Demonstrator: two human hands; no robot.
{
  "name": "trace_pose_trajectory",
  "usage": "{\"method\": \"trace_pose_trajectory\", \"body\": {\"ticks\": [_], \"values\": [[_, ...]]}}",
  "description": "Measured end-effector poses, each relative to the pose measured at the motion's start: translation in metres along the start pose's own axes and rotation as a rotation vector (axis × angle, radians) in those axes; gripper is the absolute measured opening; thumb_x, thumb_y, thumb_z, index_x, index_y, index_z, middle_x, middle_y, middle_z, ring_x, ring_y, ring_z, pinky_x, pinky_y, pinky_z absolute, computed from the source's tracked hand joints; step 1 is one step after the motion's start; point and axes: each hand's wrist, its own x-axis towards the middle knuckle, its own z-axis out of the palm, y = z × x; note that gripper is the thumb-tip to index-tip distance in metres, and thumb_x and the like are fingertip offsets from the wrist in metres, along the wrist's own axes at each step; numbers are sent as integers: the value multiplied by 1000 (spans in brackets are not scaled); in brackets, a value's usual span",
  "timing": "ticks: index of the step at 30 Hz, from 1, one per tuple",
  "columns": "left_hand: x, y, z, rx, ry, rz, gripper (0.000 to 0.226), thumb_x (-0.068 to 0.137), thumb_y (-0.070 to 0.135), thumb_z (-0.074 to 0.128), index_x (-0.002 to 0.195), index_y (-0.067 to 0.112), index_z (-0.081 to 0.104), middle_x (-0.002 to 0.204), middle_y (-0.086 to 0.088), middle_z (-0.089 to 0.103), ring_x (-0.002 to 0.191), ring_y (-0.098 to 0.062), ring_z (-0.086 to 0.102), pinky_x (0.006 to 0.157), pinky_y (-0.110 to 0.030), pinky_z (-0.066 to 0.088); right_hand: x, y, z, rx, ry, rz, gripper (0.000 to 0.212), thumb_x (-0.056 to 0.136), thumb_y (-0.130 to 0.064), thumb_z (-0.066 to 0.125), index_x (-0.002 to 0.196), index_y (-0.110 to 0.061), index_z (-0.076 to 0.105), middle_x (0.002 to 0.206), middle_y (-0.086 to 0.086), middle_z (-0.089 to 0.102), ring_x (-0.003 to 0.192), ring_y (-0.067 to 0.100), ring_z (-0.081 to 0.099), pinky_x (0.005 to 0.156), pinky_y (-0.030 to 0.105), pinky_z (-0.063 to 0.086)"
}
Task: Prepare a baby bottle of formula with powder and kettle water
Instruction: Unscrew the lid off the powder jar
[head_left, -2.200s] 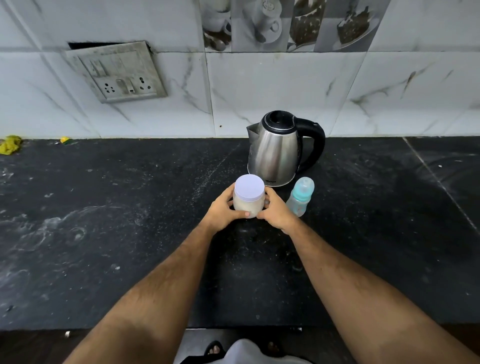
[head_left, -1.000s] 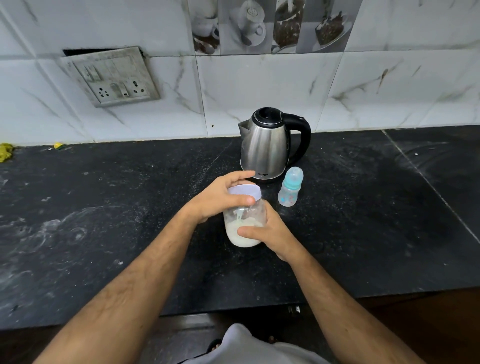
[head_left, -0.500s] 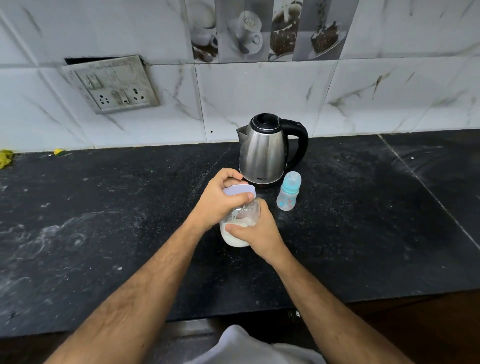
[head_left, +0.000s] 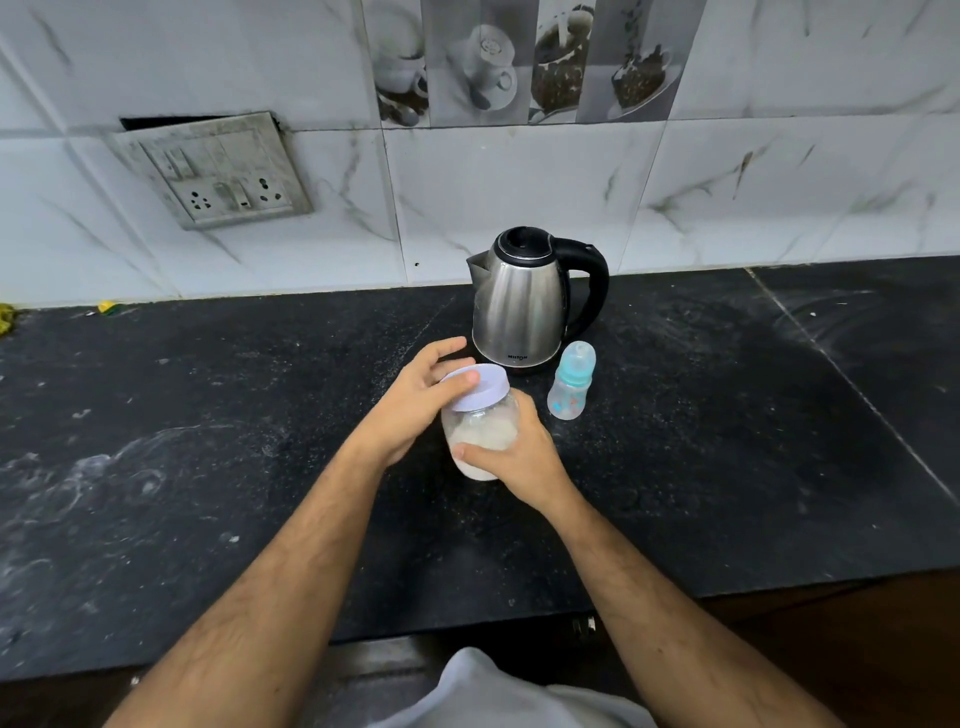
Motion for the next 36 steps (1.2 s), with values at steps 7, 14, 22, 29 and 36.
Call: {"method": "trace_pose_trajectory", "body": {"ticks": [7,14,22,29,36], "values": [[-1,-7,-12,28,-6,-2,84,64,26,84,140,25,47,137,-2,58,121,-8,60,108,-33,46,5,2,-3,-12,12,0,86,59,-34,88,131,-29,41,127,-8,54,116,10,54,88,22,46],[2,1,2,121,-19,41,102,57,46,85,147,30,40,141,6,53,129,-4,51,105,-31,48,3,-4,2,-59,19,-10,86,62,-36,88,133,-27,41,123,-10,55,112,10,56,91,28,50],[-5,-5,-4,72,45,35,74,83,2,74,147,15,39,131,-3,62,112,-6,65,98,-23,52,10,2,-9,-66,114,7,88,58,-36,89,132,-25,43,121,-12,58,112,10,57,91,30,51],[1,2,8,188,16,71,112,51,47,87,149,27,36,147,3,47,135,-4,45,113,-33,41,-1,-2,1,-76,32,-16,87,60,-39,88,132,-29,42,122,-11,57,110,9,57,89,28,51],[-6,-1,2,121,-10,27,106,61,34,91,149,31,33,147,1,45,136,-8,46,111,-33,43,6,-3,-4,-54,56,-6,84,61,-33,90,130,-26,44,117,-13,57,107,7,57,85,22,49]]}}
